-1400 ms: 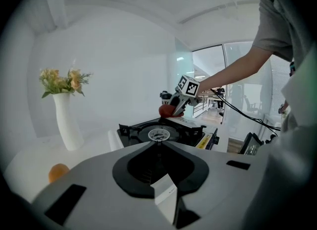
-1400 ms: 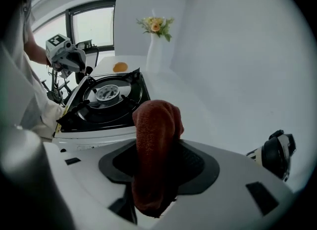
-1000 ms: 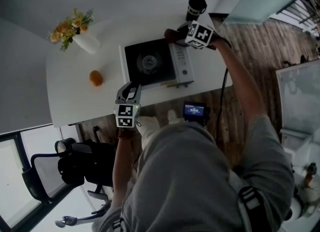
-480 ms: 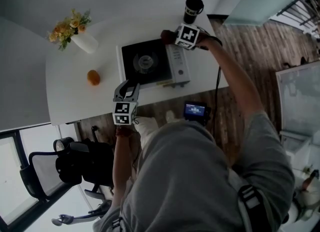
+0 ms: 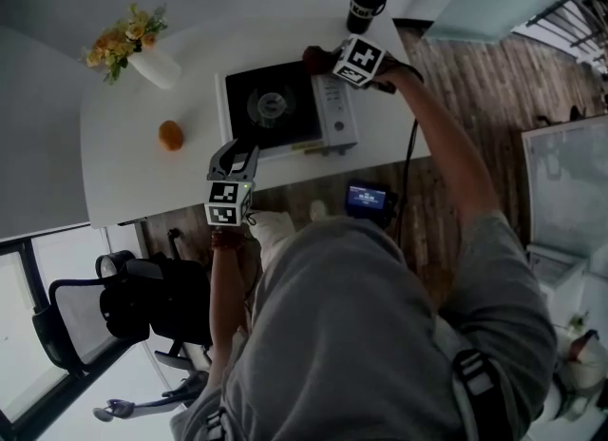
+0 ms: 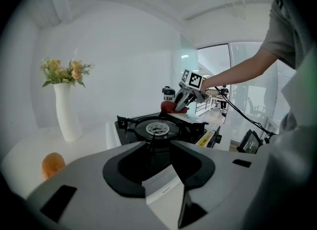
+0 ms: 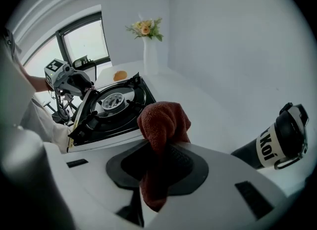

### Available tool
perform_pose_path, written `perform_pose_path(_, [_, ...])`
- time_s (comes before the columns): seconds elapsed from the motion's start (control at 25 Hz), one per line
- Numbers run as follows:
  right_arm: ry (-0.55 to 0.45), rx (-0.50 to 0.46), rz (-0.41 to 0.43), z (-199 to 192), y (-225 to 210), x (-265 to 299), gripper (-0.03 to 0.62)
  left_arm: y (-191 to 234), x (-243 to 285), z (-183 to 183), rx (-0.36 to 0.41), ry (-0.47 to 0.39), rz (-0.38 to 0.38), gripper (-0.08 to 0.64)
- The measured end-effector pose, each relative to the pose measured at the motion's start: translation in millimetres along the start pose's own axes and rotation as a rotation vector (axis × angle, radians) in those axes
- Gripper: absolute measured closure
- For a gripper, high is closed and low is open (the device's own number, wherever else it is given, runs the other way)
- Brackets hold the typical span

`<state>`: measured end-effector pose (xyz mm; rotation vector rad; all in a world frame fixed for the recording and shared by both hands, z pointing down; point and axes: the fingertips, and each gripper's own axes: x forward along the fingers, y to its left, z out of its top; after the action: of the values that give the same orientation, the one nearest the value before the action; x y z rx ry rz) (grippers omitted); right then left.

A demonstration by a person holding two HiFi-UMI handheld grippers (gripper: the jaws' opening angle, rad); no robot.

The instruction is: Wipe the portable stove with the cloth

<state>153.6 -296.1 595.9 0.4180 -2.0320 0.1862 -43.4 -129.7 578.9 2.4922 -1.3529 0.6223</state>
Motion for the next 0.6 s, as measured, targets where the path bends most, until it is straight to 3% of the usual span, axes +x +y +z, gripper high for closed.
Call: perform_pose_path(0.6, [-0.057,0.035,0.053,-9.4,28.9,-5.3,0.505,1.6,1.9,-2.1,-0.007,0.013,0.000,0.391])
